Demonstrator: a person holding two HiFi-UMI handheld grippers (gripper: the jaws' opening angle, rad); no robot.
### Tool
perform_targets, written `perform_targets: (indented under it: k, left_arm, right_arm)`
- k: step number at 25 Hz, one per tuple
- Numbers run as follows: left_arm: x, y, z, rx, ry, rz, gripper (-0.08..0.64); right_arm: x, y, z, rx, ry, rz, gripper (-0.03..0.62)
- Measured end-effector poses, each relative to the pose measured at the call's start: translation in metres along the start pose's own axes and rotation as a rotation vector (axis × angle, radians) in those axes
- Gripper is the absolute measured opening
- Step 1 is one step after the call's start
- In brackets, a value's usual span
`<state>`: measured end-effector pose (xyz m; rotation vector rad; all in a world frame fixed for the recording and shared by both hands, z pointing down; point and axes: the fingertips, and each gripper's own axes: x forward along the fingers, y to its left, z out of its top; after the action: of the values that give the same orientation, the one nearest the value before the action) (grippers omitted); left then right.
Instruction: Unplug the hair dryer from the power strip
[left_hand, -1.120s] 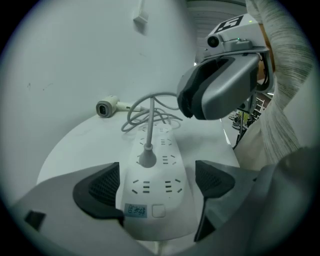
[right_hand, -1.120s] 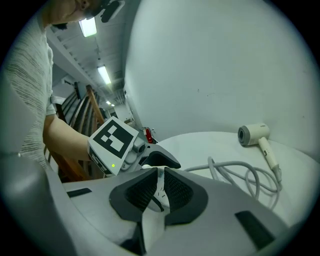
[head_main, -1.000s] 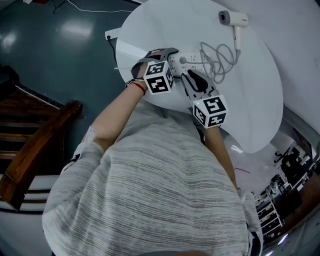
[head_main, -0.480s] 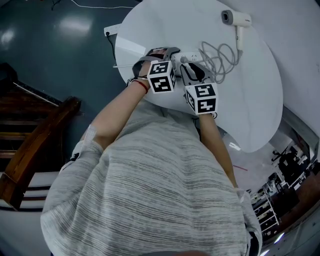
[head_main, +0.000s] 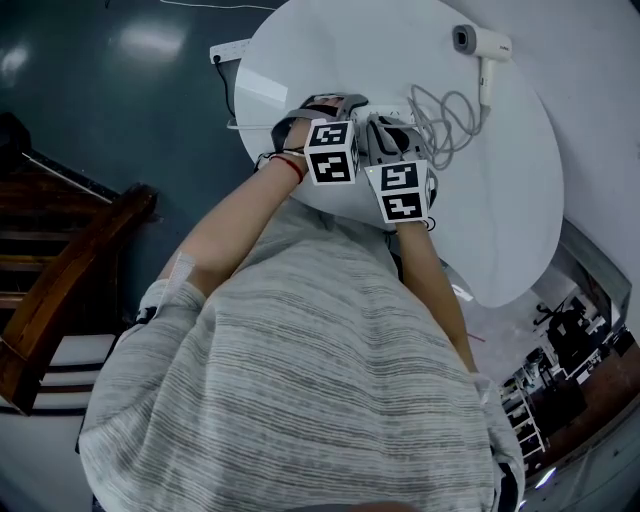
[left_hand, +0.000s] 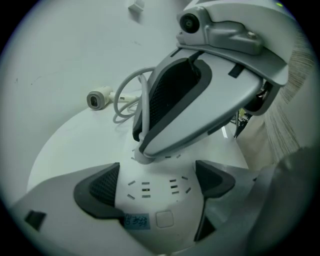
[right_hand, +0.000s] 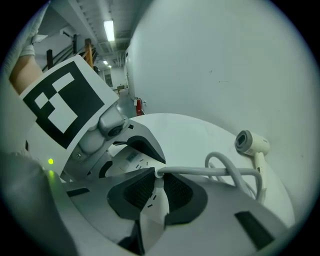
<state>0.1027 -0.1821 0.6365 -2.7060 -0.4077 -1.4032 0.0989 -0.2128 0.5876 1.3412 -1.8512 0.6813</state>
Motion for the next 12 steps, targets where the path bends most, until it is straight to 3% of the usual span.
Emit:
perform_targets:
  k: [12]
  left_arm:
    - [0.0006, 0.0001, 0.002, -0.033, 0.028, -0.027, 0.466]
  right_arm:
    - [-0.003, -0.0021, 0.0017, 0.033, 0.063, 0.018, 0.06]
